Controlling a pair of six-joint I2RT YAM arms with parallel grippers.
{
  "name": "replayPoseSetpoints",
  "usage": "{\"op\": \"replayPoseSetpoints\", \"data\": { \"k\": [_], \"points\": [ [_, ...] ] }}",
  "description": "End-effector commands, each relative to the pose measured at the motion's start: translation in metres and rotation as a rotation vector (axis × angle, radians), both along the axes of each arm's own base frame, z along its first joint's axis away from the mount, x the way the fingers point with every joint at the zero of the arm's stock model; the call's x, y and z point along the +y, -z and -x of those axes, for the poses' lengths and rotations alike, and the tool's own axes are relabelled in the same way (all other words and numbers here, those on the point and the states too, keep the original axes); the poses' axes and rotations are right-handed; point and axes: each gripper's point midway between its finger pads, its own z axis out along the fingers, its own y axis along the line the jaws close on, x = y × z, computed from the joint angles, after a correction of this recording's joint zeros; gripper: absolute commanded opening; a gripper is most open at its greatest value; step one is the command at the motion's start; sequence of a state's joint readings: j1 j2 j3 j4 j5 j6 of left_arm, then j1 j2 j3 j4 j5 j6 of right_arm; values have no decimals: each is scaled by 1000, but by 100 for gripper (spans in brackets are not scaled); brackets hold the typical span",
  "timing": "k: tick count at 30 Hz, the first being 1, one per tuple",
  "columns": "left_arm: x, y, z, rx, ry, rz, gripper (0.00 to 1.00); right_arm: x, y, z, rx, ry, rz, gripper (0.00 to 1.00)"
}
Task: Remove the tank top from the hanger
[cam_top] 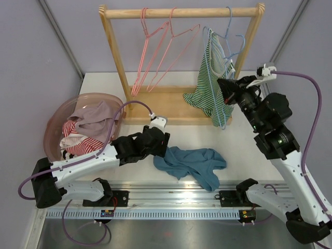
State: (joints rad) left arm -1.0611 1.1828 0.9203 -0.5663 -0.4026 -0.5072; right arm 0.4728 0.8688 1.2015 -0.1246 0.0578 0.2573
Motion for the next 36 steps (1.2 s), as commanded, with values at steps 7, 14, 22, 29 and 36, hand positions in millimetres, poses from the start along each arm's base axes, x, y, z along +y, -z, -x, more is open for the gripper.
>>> {"op": "replayPoseSetpoints", "data": {
  "k": [7,14,22,29,36],
  "points": [
    [19,-57,-4,-79,-68,52,99,3,-28,-46,122,161,124,0],
    [49,-87,10,-81,-81,28,99,54,-35,-85,126,195,257,0],
    [89,-117,21,-148,-119,51,99,120,-18,-123,155,135,278,0],
    [91,-102,22,-141,-107,20,99,149,-5,-147,193,103,316,0],
    [81,-82,17,-125,-85,-22,99,147,-14,-138,162,81,260,0]
  ]
}}
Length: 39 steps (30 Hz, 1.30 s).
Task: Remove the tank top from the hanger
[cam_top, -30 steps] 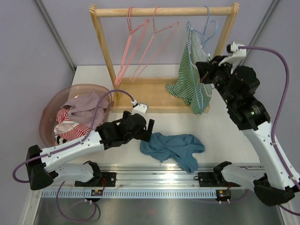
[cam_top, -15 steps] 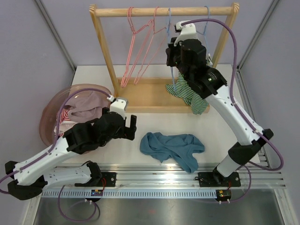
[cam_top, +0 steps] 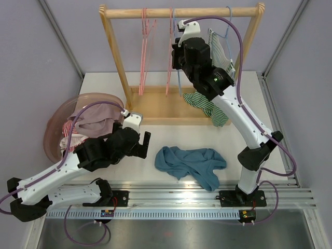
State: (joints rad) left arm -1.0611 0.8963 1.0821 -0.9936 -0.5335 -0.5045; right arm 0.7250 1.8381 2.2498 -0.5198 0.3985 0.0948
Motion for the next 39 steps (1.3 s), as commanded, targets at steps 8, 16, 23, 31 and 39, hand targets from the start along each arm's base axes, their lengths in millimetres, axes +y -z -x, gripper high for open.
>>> {"op": "replayPoseSetpoints", "data": {
  "k": [8,16,23,31,39],
  "points": [
    [-16,5,-8,-16,18,9,99,-8,-28,9,-36,-27,-25,0],
    [-22,11,-8,1,30,18,99,-20,-24,-10,-10,0,-61,0],
    [-40,15,-6,29,69,60,99,-8,-10,-1,48,-95,-42,2],
    [-76,24,-4,65,151,123,99,-20,-23,15,38,-104,-40,32],
    [-116,55,-1,97,226,85,99,-52,-43,62,7,-124,-53,99]
  ]
}}
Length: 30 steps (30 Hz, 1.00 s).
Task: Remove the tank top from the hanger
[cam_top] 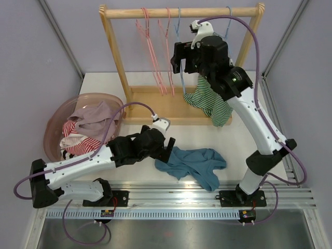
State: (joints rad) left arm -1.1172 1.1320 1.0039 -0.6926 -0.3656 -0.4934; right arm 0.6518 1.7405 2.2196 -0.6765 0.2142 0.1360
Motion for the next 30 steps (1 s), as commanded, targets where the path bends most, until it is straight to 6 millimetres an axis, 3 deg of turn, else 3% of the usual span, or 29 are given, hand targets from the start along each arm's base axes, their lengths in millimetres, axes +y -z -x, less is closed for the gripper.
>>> {"op": "replayPoseSetpoints", "data": {
  "k": [1,8,14,19,20,23,24,27,28,30],
  "points": [
    [-34,13,-1,-3,64,41,99,-30,-48,43,-98,-21,-60,100],
    [-73,63,3,65,150,-8,99,-71,-41,115,-123,-75,-109,100],
    [-94,97,4,108,177,-32,99,-74,-23,168,-120,-246,-129,100],
    [-98,145,10,165,168,-111,98,-74,-11,197,-118,-352,-121,99],
    [-97,151,14,173,169,-117,94,-74,-8,203,-117,-374,-120,99],
    [-95,163,21,190,160,-96,60,-78,1,213,-113,-390,-125,100],
    [-90,169,22,198,142,-100,37,-78,3,215,-109,-394,-131,99],
    [-81,173,21,192,111,-121,9,-81,11,223,-110,-406,-139,99],
    [-76,173,21,195,95,-135,0,-82,11,225,-115,-408,-140,100],
    [-68,162,14,155,56,-140,0,-86,12,227,-122,-399,-134,99]
  ]
}}
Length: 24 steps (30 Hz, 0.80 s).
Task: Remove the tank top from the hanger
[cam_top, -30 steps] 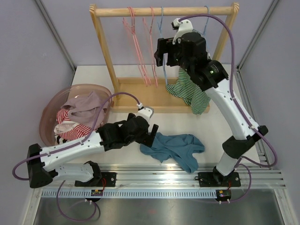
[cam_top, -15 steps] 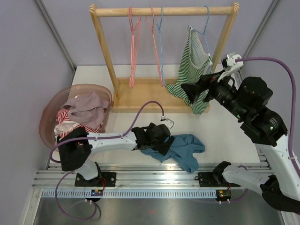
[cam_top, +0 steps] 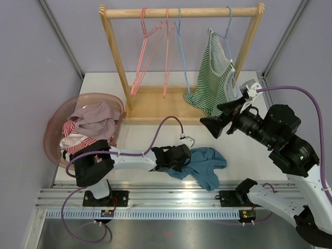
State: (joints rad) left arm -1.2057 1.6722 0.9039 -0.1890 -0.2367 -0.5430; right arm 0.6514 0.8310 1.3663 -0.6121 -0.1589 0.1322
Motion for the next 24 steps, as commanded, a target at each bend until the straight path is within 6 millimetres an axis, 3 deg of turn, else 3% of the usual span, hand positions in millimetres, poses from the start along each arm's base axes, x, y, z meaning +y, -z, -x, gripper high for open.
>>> {"op": "replayPoseSetpoints", "data": {
  "k": [1,2,5,6,8,9,13,18,22,24],
  "points": [
    [41,6,-3,-34,-88,-117,0,-3,-14,10,-53,-23,-30,99],
    [48,-13,-12,-95,-131,-99,0,-5,-14,9,-53,-16,-28,100],
    [71,-43,-20,-163,-208,-99,0,-5,-14,10,-55,-20,-26,100],
    [78,-68,-26,-218,-247,-55,0,-5,-13,10,-56,-19,-25,99],
    [95,-87,-29,-255,-288,-62,0,-4,-12,8,-59,-14,-24,99],
    [107,-112,-33,-299,-330,-40,0,-5,-12,8,-63,-13,-24,100],
    [141,-168,-40,-389,-433,1,0,-3,-9,6,-59,-13,-17,100],
    [199,-241,-46,-492,-589,37,0,-4,-12,5,-67,-8,-26,100],
    [232,-288,-46,-549,-666,88,0,-5,-19,10,-79,-15,-53,99],
    [252,-299,-49,-572,-715,55,0,-5,-20,13,-82,-21,-61,99]
  ]
}}
